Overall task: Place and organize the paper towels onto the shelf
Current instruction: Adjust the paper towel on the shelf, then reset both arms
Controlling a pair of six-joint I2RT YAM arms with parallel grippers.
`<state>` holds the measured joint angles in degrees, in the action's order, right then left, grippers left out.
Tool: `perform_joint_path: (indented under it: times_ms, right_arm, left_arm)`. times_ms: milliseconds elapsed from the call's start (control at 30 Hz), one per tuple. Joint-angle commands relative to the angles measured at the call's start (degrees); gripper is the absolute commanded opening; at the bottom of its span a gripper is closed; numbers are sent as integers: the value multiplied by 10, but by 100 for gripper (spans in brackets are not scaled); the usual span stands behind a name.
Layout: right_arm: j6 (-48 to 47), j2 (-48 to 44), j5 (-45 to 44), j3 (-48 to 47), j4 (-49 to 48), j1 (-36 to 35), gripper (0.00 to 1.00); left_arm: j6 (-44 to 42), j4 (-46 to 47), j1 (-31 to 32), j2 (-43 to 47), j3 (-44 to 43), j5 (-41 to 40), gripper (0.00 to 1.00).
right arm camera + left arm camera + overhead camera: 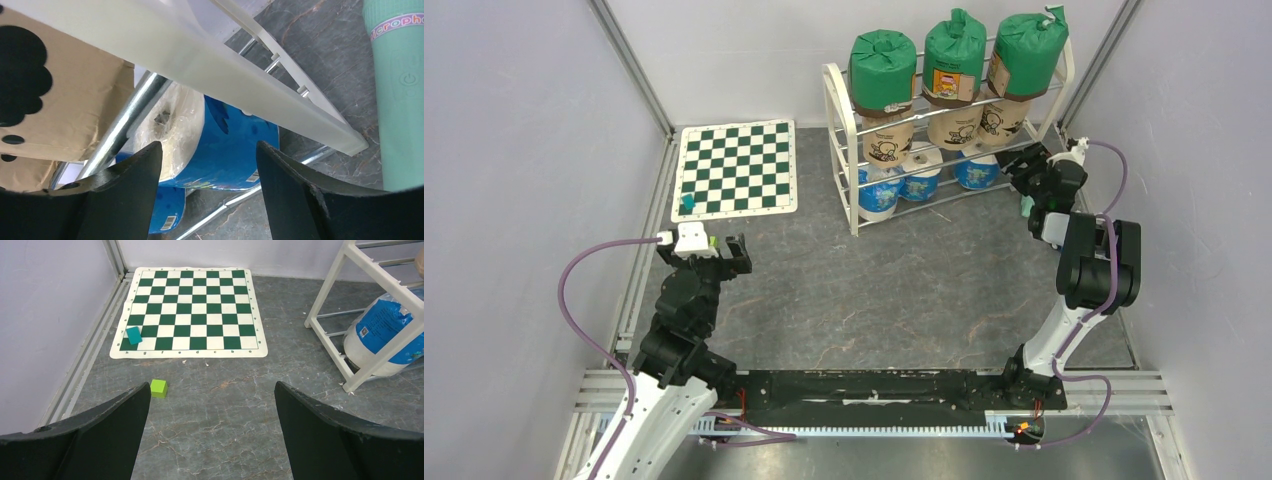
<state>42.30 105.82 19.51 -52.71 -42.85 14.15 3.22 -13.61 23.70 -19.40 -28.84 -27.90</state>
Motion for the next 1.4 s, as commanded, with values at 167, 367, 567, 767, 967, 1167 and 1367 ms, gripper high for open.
perform_joint_path:
  times_ms: [167, 367, 567, 767, 967, 1167, 1367]
  right_arm:
    - [-54, -87, -22, 47, 75, 3, 75]
    - [-115, -218, -49, 92, 197, 3, 81]
    - [-174, -424, -97, 103, 345, 3, 90]
    - [-244, -555, -218, 26, 513, -13, 98]
    - [-297, -634, -314, 9, 532, -89, 98]
    - [-383, -737, -407, 69, 469, -188, 98]
    - [-451, -862, -468, 188, 362, -241, 98]
  left_arm:
    - [21, 15, -4, 6, -1, 7, 100]
    - [22, 14, -5, 18, -4, 11, 100]
    - [24, 21, -7, 45, -19, 30, 100]
    - [35, 27, -6, 52, -61, 54, 100]
    - [12, -4, -7, 40, -125, 40, 100]
    - [7, 9, -6, 47, -134, 19, 100]
    - [7, -5, -6, 54, -144, 5, 100]
